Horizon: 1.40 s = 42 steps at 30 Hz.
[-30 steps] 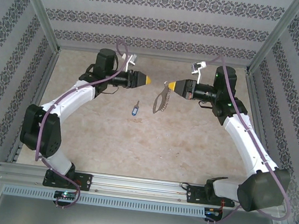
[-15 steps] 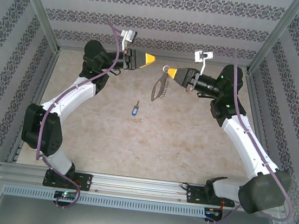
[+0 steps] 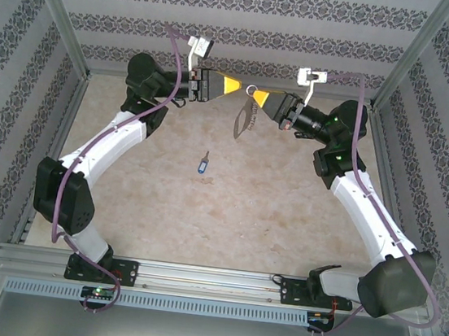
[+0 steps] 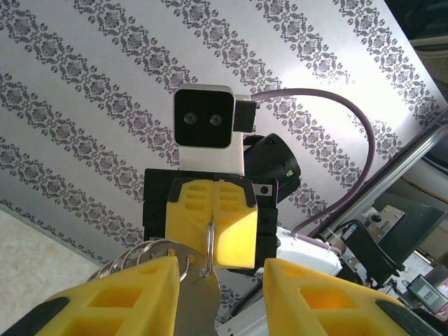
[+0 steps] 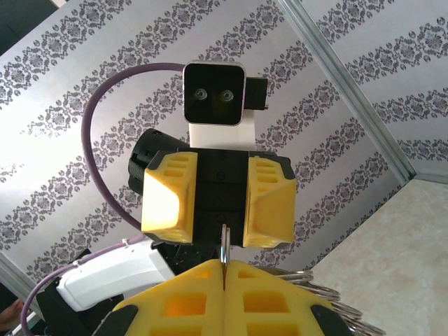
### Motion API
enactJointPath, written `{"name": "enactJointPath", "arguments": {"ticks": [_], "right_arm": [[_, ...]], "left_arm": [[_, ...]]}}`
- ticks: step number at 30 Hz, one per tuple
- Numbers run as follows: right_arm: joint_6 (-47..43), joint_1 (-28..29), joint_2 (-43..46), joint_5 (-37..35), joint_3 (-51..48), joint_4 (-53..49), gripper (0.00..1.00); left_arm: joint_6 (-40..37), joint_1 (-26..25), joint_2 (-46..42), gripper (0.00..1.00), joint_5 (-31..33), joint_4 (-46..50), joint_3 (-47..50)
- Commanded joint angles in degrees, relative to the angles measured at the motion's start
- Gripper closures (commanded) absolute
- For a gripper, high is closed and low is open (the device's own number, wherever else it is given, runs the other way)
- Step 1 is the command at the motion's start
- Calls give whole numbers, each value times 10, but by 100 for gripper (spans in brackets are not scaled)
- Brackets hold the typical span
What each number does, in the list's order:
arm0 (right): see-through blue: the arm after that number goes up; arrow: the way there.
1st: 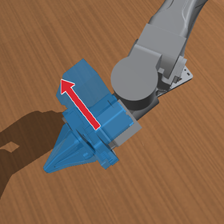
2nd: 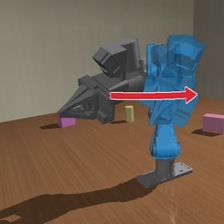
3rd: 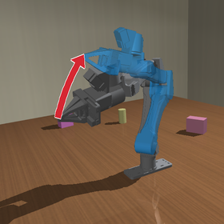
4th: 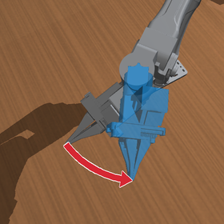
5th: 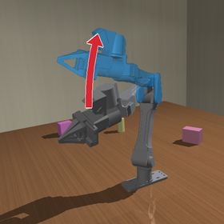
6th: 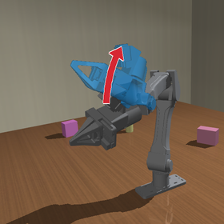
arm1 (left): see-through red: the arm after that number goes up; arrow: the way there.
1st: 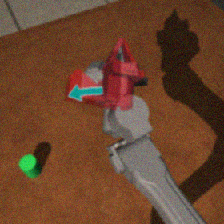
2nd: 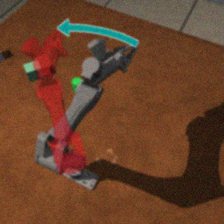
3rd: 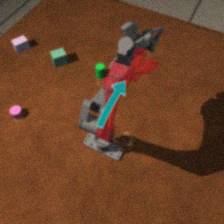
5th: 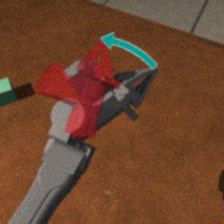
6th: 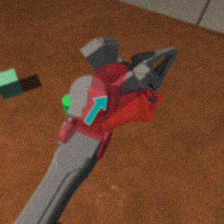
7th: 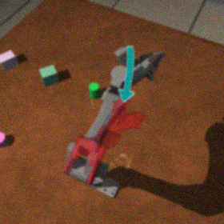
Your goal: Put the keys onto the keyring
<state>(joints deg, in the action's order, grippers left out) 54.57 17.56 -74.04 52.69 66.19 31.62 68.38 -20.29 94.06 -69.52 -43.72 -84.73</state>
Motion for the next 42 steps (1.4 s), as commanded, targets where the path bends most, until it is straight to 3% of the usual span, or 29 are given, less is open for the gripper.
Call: {"name": "enactJointPath", "arguments": {"ticks": [1,11,20,27,28,30,32,34,42], "right_arm": [[0,9,0,-13,-1,38,100],[-2,15,-5,-20,-2,41,100],[-11,17,-13,-30,0,28,100],[-38,19,-12,-28,8,-20,100],[-53,19,-8,-25,11,-48,98],[-100,18,7,-26,20,-127,84],[-157,15,27,-37,34,-221,65],[-204,5,44,-38,52,-306,56],[-278,-40,38,19,134,-466,54]], "left_arm": [[-21,-10,11,63,-10,5,-20],[-50,-21,24,62,-11,39,-40],[-43,-29,32,79,-17,21,-39],[-48,-27,36,100,-24,20,-45],[-55,-27,36,100,-27,30,-45],[-78,-24,34,100,-37,58,-46],[-127,-22,34,100,-61,122,-53],[-208,-22,30,100,-80,221,-61],[-687,-23,11,100,-49,770,-171]]}}
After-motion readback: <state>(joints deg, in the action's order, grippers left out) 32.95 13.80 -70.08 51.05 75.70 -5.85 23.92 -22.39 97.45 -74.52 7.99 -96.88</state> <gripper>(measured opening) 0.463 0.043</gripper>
